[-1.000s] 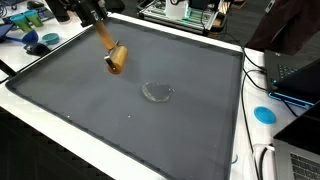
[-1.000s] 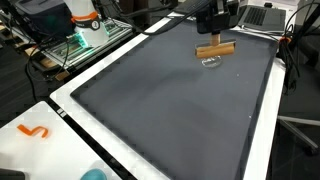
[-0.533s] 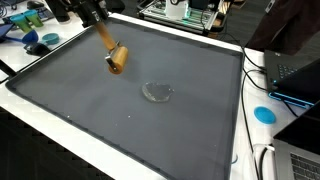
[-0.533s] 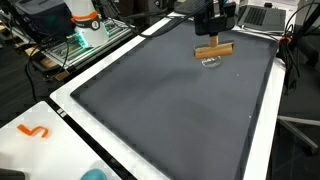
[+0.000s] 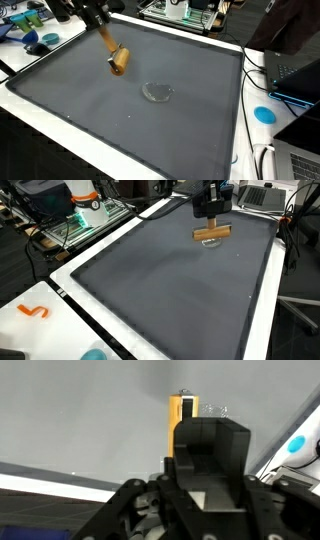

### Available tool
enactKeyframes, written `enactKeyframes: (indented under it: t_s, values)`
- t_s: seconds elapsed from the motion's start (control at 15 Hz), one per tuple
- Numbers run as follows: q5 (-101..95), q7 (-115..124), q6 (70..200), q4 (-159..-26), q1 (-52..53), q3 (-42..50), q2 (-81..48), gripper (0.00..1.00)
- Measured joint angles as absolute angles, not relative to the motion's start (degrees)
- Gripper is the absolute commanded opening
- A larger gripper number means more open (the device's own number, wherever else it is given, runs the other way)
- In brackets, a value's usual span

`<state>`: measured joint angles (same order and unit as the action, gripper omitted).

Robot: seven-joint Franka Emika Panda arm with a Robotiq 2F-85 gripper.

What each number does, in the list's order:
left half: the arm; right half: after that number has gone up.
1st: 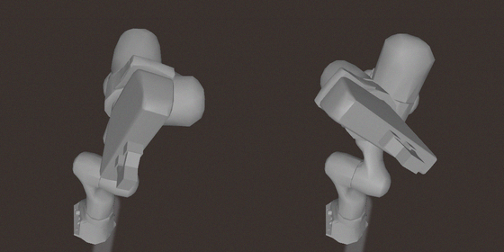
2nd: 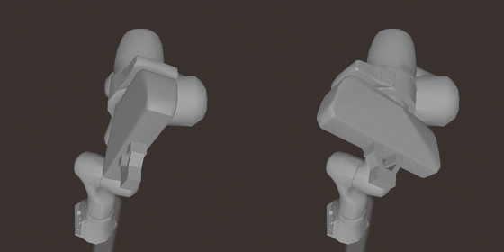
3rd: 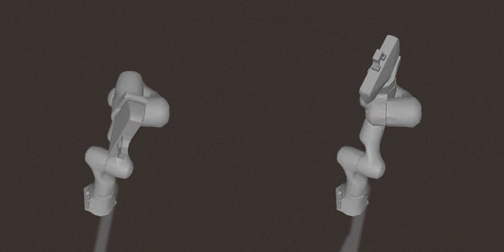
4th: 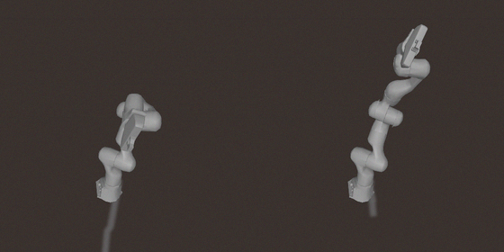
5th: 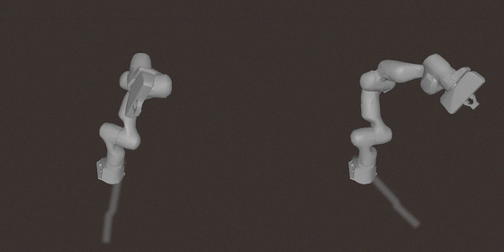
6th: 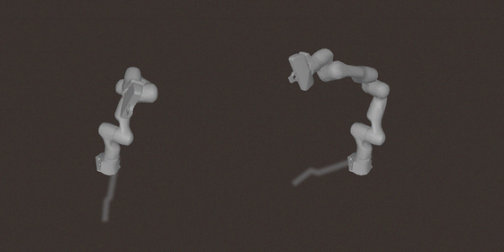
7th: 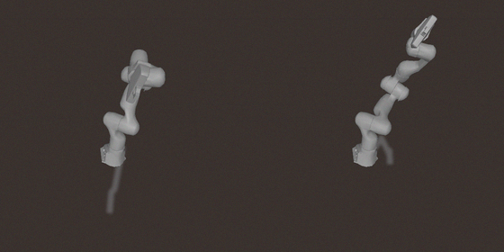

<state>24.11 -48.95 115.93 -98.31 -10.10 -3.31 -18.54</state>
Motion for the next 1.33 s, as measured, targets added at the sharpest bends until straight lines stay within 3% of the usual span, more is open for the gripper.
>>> enactKeyframes:
  t_s: [1.33]
  values:
    - [23.6, -50.7, 119.0, -101.8, -6.9, -3.9, -16.0, 0.23]
